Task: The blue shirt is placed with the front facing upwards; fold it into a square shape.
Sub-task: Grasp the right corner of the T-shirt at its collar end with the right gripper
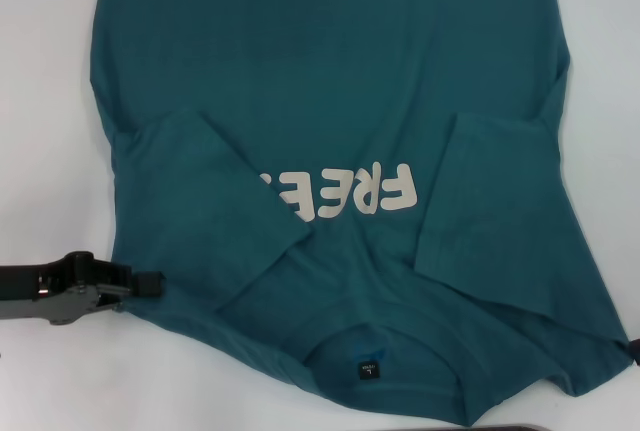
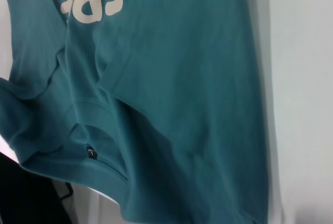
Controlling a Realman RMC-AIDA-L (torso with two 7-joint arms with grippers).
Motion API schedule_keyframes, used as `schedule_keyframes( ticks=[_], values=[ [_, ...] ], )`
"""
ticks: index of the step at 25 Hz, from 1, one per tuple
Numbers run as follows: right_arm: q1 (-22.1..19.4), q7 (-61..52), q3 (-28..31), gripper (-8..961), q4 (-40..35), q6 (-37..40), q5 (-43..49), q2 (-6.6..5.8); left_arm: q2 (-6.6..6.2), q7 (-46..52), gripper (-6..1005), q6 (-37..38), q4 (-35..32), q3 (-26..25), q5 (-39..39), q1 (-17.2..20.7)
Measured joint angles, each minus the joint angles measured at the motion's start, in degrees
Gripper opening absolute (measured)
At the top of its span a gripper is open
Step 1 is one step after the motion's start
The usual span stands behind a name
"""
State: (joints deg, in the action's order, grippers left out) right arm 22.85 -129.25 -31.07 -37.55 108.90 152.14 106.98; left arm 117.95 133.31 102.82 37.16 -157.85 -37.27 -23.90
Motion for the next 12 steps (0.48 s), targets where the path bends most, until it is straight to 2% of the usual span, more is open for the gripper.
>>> schedule_keyframes(
  ticks=[12],
  values=[
    [0.63, 0.05, -0.12, 595, 0.12, -1.11, 0.30, 1.13, 0.00, 0.02, 43, -0.44, -0.07, 0.00, 0.00, -0.01]
  ],
)
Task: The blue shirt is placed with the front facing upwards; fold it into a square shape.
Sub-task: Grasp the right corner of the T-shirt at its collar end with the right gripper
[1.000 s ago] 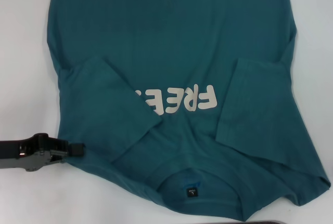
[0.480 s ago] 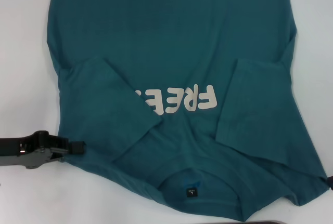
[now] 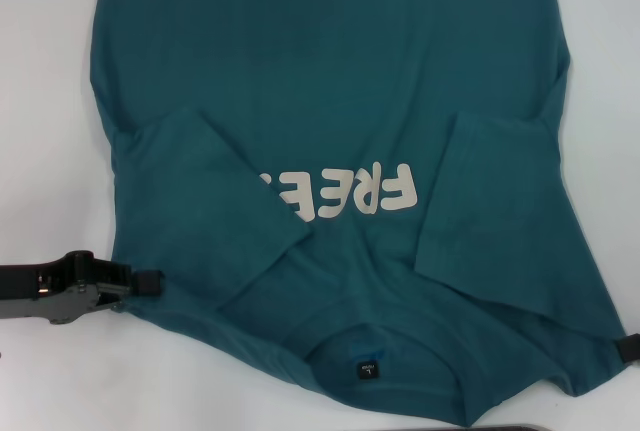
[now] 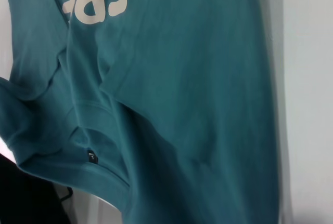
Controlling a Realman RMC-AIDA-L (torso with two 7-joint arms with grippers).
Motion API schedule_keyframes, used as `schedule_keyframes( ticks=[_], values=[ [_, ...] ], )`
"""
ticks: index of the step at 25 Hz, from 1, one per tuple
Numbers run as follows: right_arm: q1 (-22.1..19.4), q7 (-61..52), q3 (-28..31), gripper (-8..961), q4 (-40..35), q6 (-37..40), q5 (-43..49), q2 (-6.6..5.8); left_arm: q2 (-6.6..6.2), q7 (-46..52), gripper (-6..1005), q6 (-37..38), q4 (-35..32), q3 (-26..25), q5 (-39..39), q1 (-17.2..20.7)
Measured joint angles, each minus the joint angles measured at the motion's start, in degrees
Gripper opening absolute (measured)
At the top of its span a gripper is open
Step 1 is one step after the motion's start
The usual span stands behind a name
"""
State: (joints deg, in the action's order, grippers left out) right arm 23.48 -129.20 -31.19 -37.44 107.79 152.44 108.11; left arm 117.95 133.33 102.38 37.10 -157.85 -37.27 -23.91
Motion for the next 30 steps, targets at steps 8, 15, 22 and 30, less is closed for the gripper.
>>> schedule_keyframes(
  ticks=[8, 15, 22, 30],
  values=[
    [0.31, -0.56, -0.01, 591, 0.07, -0.90, 0.23, 0.29, 0.00, 0.00, 43, 0.01, 0.04, 0.00, 0.00, 0.00],
    [1.05, -0.62, -0.08, 588, 0.20, -1.38, 0.33, 0.90, 0.00, 0.00, 43, 0.01, -0.09, 0.00, 0.00, 0.00],
    [2.08, -0.71, -0.10, 584, 0.28, -1.02, 0.38, 1.81, 0.00, 0.00, 43, 0.01, -0.10, -0.01, 0.00, 0.00],
    [3.47, -0.11, 0.53, 580, 0.27, -0.02, -0.66, 2.58, 0.03, 0.00, 43, 0.06, -0.01, 0.00, 0.00, -0.09]
  ],
)
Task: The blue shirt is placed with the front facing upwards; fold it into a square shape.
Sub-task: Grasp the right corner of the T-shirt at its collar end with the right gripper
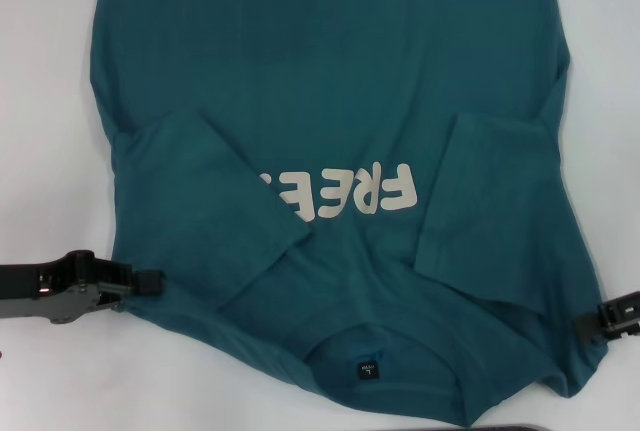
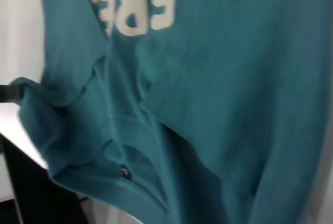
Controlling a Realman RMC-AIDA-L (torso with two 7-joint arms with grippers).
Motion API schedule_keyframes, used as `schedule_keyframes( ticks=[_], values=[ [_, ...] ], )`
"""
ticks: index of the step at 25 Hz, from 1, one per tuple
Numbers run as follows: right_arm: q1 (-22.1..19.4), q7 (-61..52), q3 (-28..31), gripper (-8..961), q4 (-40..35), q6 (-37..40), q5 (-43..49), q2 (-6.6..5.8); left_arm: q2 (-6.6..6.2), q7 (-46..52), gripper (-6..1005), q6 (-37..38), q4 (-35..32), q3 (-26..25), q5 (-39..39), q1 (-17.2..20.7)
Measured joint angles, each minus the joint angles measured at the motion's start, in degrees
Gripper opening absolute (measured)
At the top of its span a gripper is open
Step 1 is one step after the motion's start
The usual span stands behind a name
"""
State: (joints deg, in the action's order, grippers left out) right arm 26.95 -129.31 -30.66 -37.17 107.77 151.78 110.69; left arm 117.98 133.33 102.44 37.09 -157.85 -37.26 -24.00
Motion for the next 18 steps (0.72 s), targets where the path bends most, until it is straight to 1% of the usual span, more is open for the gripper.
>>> schedule_keyframes(
  ticks=[8, 14, 18],
  values=[
    [0.12, 0.67, 0.16, 576, -0.01, 1.72, -2.38, -0.04, 0.05, 0.00, 43, -0.03, 0.01, 0.00, 0.00, 0.00],
    [-0.04, -0.16, -0.31, 573, 0.05, 0.29, 0.58, -0.28, 0.06, 0.00, 42, -0.05, 0.08, -0.05, -0.04, 0.00],
    [-0.02, -0.60, -0.40, 571, -0.24, 0.24, 0.96, -0.38, 0.06, 0.00, 42, -0.06, 0.09, -0.08, -0.07, 0.00]
  ],
)
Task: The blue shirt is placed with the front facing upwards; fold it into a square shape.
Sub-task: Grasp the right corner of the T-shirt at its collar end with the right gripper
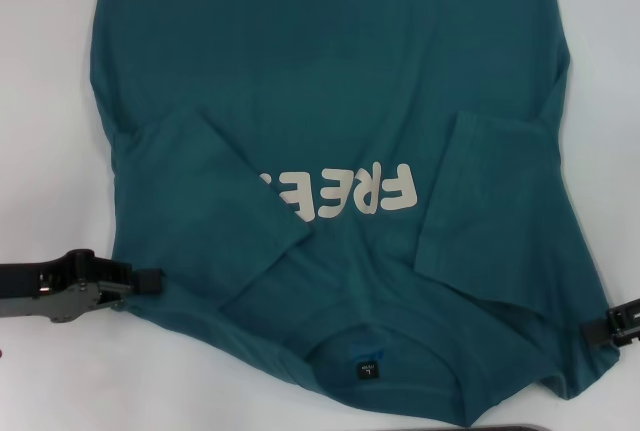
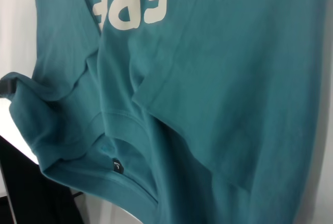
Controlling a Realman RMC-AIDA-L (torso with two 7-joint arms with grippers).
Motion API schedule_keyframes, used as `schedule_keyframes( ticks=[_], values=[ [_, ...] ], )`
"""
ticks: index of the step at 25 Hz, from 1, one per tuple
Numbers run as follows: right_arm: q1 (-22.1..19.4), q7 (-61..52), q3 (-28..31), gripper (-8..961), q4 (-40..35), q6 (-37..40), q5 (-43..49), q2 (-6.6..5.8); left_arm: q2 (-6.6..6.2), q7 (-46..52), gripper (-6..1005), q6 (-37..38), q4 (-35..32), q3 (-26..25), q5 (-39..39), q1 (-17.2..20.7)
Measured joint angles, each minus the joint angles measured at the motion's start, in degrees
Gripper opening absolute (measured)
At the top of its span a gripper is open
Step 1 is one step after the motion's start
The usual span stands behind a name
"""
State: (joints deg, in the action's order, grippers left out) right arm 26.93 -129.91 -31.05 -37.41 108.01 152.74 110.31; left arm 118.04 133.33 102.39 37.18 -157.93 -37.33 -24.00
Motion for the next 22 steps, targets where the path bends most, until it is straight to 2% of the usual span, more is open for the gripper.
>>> schedule_keyframes(
  ticks=[8, 22],
  values=[
    [-0.33, -0.73, -0.22, 568, -0.19, -0.22, 1.92, -0.32, 0.00, 0.00, 41, 0.00, 0.00, -0.42, -0.03, 0.00],
    [0.70, -0.17, 0.28, 561, 0.15, -0.40, 0.04, 1.07, 0.00, 0.00, 41, 0.00, 0.00, -0.54, -0.03, -0.34]
  ],
)
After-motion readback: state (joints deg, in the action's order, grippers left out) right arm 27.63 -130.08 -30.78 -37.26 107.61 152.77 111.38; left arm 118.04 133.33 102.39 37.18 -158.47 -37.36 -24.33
